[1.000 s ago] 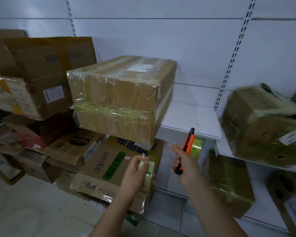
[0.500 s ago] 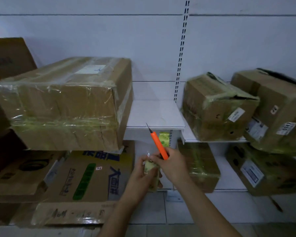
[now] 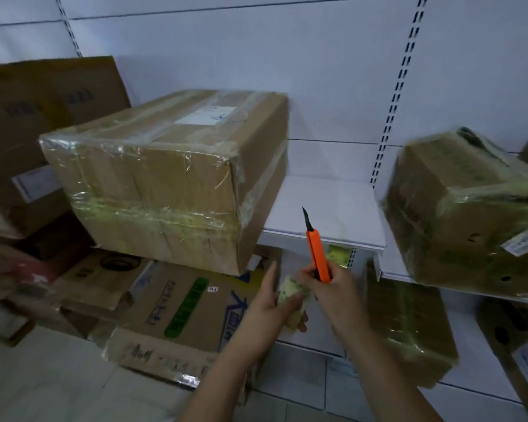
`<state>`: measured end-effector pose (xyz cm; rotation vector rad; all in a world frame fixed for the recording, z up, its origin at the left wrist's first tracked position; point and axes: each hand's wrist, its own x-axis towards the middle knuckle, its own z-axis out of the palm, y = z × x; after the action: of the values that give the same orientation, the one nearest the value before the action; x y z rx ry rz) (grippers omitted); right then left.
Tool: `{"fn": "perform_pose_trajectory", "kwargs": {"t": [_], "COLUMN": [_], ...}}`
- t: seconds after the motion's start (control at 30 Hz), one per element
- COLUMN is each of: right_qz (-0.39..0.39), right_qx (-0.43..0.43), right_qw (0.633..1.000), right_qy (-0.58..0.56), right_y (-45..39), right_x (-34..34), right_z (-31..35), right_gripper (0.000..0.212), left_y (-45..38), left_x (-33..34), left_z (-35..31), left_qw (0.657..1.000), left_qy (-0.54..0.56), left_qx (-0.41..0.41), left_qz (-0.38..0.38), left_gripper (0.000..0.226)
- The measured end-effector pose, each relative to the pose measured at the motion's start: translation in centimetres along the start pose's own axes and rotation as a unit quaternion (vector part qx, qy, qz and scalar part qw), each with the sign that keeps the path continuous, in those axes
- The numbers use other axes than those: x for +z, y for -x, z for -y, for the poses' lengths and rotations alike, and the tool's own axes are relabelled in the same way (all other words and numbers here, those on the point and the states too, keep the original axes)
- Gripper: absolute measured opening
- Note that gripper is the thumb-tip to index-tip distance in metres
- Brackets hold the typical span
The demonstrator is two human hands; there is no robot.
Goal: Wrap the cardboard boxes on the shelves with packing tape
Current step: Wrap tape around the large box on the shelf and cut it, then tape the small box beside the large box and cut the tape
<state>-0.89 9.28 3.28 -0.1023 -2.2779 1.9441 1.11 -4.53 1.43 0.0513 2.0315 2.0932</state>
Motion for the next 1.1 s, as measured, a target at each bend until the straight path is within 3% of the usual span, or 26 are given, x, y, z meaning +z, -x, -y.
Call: {"fn": "perform_pose_trajectory", "kwargs": {"t": [0.1,0.23,0.3,0.57,0.67,0.8,0.97,1.1], "right_qz": [0.003,0.024,0.033,0.107,0.141,0.157,0.162,0.203], "right_qx": [-0.004,-0.023,-0.01,-0.016,-0.023,-0.05,-0.063,-0.077], "right_qw": [0.999,0.998,0.996,0.993,0.99,0.985,0.98,0.973], "right_qy": [-0.035,-0.055,-0.087,-0.056,-0.013,0.054,0.094,0.083], "right_y": [-0.7,-0.7,-0.2,4.2,6.4,9.4,12.5,13.7], "right_x": [0.6,1.5,1.7,5.9,8.2,11.7,15.5,18.4], "right_z": [0.2,0.5,0.7,0.1,0.2,0.7,1.6,3.2], "right_gripper": [0.013,0.01,0.011,0.008,0.007,0.01,0.011,0.013], "left_y": [-0.7,-0.5,0.2,5.0,8.5,11.9,16.0,19.3], "left_x": [-0.1,-0.8,-1.3,-5.9,-8.6,-12.0,-14.1,-16.0], "left_z": [-0.3,-1.2,-1.6,-0.8,0.0,1.5,2.7,2.2], "left_qw": [1.0,0.998,0.998,0.996,0.997,0.989,0.977,0.967], "left_qy": [-0.013,-0.051,-0.056,-0.061,-0.004,0.03,0.033,0.038], "left_qx": [0.004,-0.005,-0.019,-0.049,-0.067,-0.084,-0.094,-0.065], "left_qz": [-0.012,-0.027,-0.028,-0.04,-0.036,-0.115,-0.187,-0.244], "left_gripper": [0.062,0.022,0.015,0.009,0.012,0.03,0.009,0.022]}}
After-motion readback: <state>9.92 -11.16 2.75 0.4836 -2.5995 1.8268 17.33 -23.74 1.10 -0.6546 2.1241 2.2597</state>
